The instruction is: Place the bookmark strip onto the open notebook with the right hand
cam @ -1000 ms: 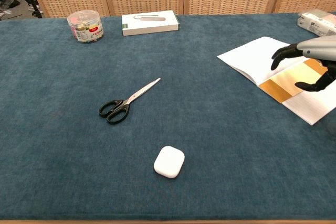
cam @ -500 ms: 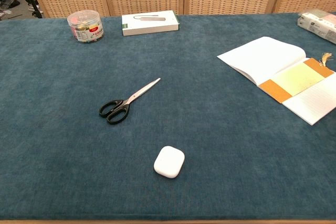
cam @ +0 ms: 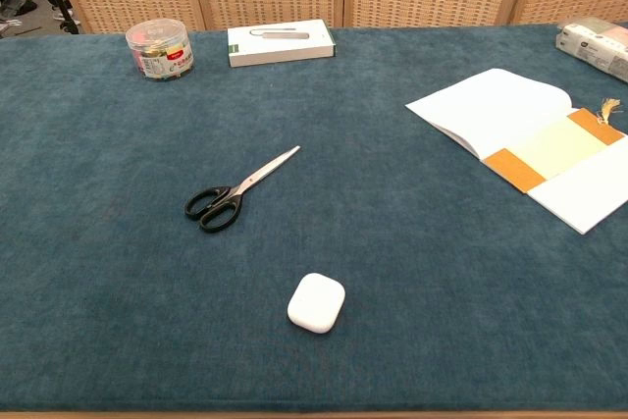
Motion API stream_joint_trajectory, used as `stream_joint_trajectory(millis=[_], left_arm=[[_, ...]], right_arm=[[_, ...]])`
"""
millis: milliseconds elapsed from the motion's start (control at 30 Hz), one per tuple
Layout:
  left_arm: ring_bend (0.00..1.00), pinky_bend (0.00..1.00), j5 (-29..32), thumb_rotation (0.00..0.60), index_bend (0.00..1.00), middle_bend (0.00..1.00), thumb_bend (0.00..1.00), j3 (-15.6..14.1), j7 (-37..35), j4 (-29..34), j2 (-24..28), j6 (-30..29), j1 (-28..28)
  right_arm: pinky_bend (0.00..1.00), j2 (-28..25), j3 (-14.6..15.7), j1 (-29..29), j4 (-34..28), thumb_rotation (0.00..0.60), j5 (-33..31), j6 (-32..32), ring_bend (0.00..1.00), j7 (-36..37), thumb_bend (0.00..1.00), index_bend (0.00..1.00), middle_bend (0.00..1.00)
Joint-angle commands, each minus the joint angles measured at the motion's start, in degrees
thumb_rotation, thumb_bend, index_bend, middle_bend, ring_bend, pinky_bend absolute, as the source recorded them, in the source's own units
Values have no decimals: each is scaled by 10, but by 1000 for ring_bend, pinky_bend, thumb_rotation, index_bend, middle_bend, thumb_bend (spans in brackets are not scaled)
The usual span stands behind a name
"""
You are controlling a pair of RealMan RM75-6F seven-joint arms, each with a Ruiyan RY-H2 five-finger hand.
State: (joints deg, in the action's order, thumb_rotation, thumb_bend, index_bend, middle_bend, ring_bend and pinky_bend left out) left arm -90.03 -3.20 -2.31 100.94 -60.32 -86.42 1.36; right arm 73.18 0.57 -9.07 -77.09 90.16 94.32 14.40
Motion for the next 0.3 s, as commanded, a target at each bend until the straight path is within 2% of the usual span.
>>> stream_joint_trajectory(millis=[33, 300], left_arm=[[0, 0, -3, 600, 0, 0, 0, -2, -4, 0, 1, -12, -9], [0, 0, -7, 600, 0, 0, 0, 5, 15, -12, -9, -45, -24]], right_arm=[[0, 8, 2, 21, 8, 600, -1, 19, 0, 10, 0, 61, 0], [0, 6, -10, 43, -6, 600, -3, 41, 0, -16, 0, 61, 0]])
